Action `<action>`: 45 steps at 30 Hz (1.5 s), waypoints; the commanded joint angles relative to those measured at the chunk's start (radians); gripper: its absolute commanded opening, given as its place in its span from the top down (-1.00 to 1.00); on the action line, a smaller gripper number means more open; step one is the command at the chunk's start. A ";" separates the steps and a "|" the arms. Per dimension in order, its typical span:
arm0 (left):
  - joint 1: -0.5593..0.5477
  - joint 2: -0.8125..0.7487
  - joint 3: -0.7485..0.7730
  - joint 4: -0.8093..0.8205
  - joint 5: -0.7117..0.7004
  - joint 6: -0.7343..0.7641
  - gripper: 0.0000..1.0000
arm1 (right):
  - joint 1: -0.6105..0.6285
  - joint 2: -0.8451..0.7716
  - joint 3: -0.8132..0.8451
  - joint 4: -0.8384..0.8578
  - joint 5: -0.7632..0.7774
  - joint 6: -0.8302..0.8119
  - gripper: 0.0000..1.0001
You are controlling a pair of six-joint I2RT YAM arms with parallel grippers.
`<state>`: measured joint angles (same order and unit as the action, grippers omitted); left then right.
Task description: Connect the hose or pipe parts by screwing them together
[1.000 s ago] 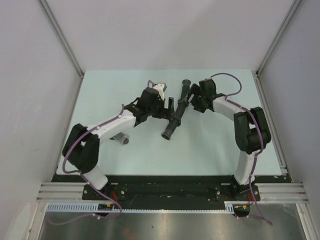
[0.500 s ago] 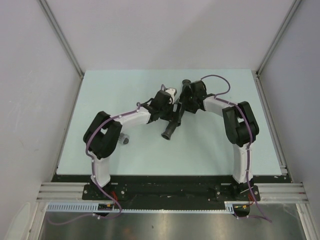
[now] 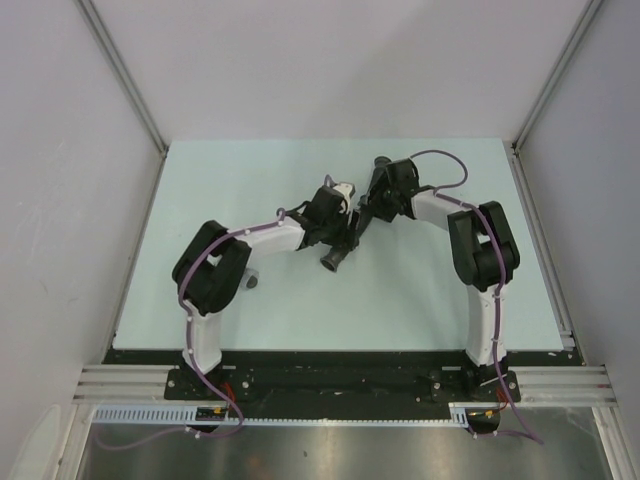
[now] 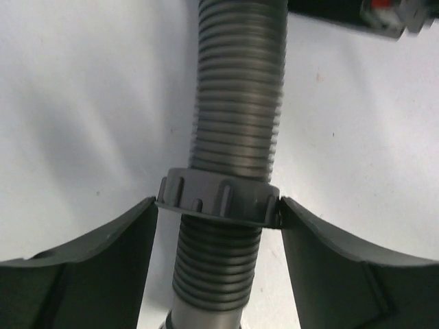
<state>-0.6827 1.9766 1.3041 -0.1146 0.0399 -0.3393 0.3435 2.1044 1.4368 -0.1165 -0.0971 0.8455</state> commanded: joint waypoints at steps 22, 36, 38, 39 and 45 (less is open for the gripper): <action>-0.020 -0.331 -0.338 0.055 0.063 -0.072 -0.39 | -0.124 -0.276 -0.211 -0.183 0.149 0.018 -0.07; 0.040 -0.525 -0.456 0.067 0.296 -0.049 -0.24 | -0.118 -0.555 -0.311 -0.183 -0.016 -0.412 -0.81; 0.072 -0.542 -0.470 0.067 0.376 -0.047 -0.23 | -0.104 -0.618 -0.337 -0.100 -0.087 -0.581 -0.80; 0.081 -0.544 -0.473 0.063 0.399 -0.046 -0.22 | -0.098 -0.642 -0.354 -0.062 -0.202 -0.653 -0.81; 0.158 -0.539 -0.454 -0.008 0.476 -0.023 -0.17 | 0.021 -0.738 -0.542 0.141 -0.626 -1.340 -0.89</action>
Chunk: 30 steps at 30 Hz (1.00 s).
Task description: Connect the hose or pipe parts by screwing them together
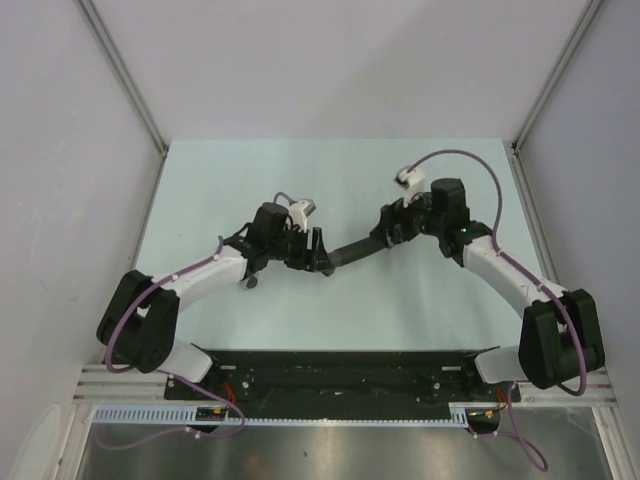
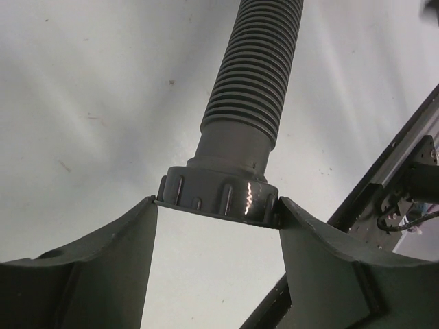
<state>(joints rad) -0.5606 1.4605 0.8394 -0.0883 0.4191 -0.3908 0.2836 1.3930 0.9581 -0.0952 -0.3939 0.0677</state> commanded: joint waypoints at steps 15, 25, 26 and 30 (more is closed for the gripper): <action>0.090 -0.020 0.090 -0.177 0.110 0.115 -0.16 | 0.288 0.205 0.005 0.071 -0.375 -0.971 -0.93; 0.099 0.035 0.128 -0.179 0.144 0.112 -0.16 | 0.321 0.305 0.011 0.132 -0.172 -0.967 -0.42; 0.099 0.047 0.133 -0.180 0.145 0.110 -0.16 | 0.319 0.301 0.011 0.120 -0.137 -0.962 -0.40; 0.099 0.139 0.167 -0.180 0.168 0.089 -0.15 | 0.319 0.278 0.011 0.036 -0.040 -0.893 -0.26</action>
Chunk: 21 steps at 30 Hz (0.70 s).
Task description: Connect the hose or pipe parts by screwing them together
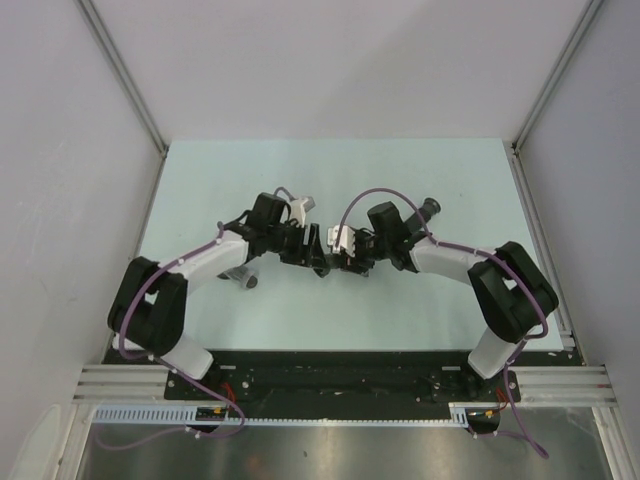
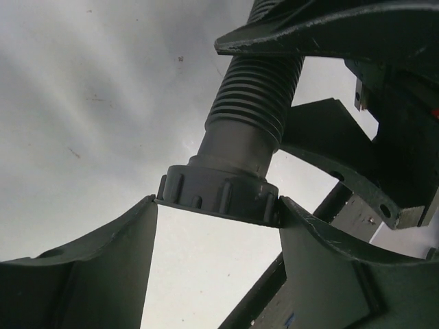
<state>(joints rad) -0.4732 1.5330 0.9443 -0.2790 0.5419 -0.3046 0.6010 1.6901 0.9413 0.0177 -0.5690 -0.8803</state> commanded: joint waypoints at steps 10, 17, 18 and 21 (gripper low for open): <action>0.011 0.148 0.097 0.009 -0.016 0.002 -0.32 | 0.091 -0.046 0.027 -0.180 0.245 0.260 -0.19; 0.013 0.098 0.131 -0.148 -0.186 0.073 -0.59 | 0.128 -0.066 0.007 -0.174 0.268 0.340 -0.17; 0.013 0.087 0.146 -0.167 -0.213 0.081 -0.63 | 0.126 -0.069 0.004 -0.185 0.274 0.339 -0.17; 0.016 0.038 0.146 -0.200 -0.284 0.085 -0.72 | 0.118 -0.092 -0.004 -0.199 0.273 0.343 -0.17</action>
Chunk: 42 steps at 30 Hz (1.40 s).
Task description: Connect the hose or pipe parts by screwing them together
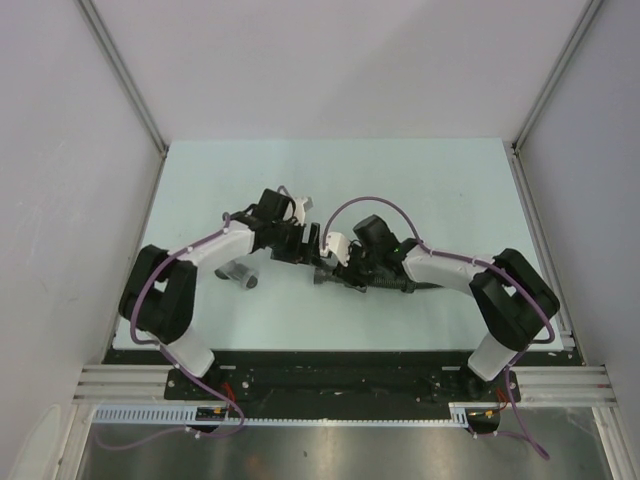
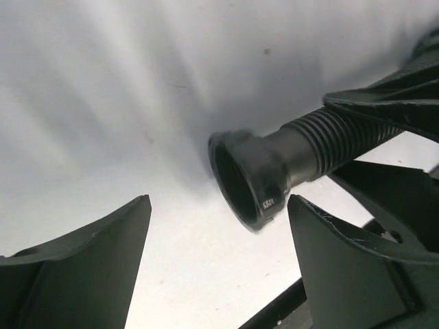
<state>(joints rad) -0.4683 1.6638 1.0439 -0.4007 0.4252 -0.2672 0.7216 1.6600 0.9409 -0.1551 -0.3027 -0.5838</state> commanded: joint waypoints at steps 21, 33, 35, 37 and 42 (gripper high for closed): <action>0.000 -0.111 0.044 -0.020 0.001 0.008 -0.50 | -0.022 -0.198 -0.068 0.120 -0.073 0.255 -0.61; -0.061 -0.004 0.067 0.007 0.009 -0.009 -0.38 | -0.085 -0.347 -0.209 0.382 -0.144 0.579 -0.62; -0.062 0.013 0.077 0.008 0.000 -0.010 -0.35 | -0.083 -0.330 -0.211 0.385 -0.128 0.604 -0.61; -0.064 0.025 0.084 0.010 0.004 -0.009 -0.28 | -0.079 -0.306 -0.211 0.394 -0.125 0.602 -0.58; -0.062 0.010 0.074 0.007 0.012 0.014 -0.13 | -0.051 -0.279 -0.229 0.423 -0.121 0.556 -0.55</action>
<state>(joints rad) -0.5282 1.6871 1.0889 -0.4198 0.4198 -0.2703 0.6491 1.3640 0.7277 0.1963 -0.4175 -0.0189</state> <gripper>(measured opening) 0.584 0.776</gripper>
